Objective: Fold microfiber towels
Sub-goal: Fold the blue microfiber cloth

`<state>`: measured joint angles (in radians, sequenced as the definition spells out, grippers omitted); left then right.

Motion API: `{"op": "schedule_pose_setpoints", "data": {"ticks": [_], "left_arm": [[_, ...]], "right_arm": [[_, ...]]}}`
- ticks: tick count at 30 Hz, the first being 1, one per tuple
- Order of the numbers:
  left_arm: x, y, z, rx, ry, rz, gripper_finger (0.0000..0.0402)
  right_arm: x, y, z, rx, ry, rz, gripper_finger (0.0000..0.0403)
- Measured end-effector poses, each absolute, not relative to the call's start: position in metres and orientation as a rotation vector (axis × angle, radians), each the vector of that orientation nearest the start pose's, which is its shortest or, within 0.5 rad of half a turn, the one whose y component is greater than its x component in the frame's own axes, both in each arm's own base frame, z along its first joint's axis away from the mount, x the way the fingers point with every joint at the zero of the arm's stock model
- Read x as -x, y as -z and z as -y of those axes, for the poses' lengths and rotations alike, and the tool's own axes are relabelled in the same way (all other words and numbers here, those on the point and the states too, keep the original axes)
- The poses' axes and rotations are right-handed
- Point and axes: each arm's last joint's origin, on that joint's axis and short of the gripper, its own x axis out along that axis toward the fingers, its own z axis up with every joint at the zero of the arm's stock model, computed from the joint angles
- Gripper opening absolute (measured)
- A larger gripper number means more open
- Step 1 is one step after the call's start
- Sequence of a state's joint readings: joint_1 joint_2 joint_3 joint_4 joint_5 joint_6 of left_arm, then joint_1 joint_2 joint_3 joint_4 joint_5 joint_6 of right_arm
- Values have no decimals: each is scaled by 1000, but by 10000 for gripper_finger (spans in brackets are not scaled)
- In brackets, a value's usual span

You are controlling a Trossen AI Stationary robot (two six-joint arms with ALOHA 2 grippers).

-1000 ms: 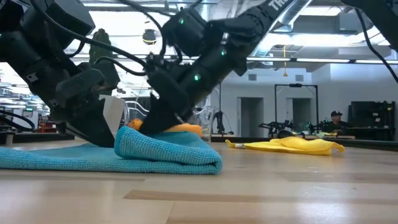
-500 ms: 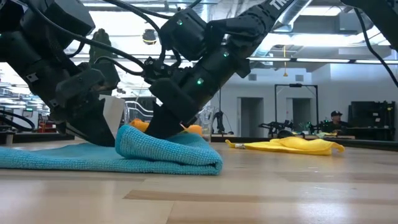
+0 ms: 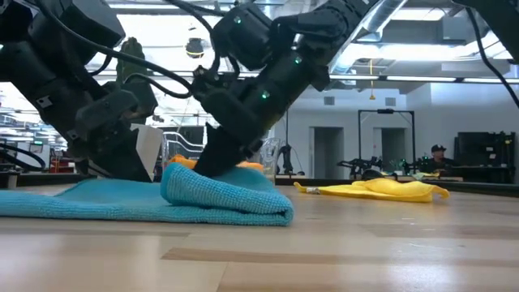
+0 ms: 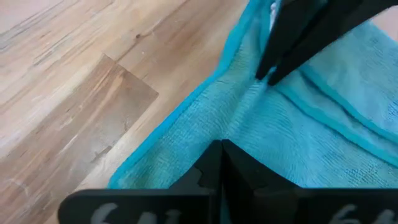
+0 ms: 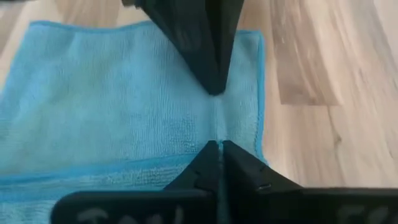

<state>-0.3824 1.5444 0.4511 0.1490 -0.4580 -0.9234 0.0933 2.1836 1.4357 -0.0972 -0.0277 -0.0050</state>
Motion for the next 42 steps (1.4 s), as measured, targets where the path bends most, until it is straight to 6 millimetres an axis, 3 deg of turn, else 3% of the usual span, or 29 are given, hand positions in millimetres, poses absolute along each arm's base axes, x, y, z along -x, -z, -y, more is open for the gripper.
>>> {"op": "schedule_pose_setpoints", "data": {"ticks": [6, 23, 27, 31, 37, 39, 42], "left_arm": [[-221, -101, 75, 467, -448, -746, 0], [-221, -101, 75, 457, -443, -749, 0], [-221, -101, 75, 454, -442, -750, 0], [-221, -101, 75, 452, -441, -750, 0], [-221, -101, 75, 452, -437, -756, 0], [-221, -101, 75, 451, -436, -756, 0], [-221, -101, 75, 451, -436, -756, 0]], "right_arm": [[-450, -122, -39, -7, -89, -903, 81], [-449, -122, -33, -59, -52, -920, 154], [-448, -132, -29, -83, -36, -912, 174], [-445, -155, -29, -94, -37, -868, 189], [-421, -195, -30, -124, -22, -887, 189], [-406, -195, -34, -152, -6, -885, 183], [-381, -178, -49, -228, 28, -870, 172]]}}
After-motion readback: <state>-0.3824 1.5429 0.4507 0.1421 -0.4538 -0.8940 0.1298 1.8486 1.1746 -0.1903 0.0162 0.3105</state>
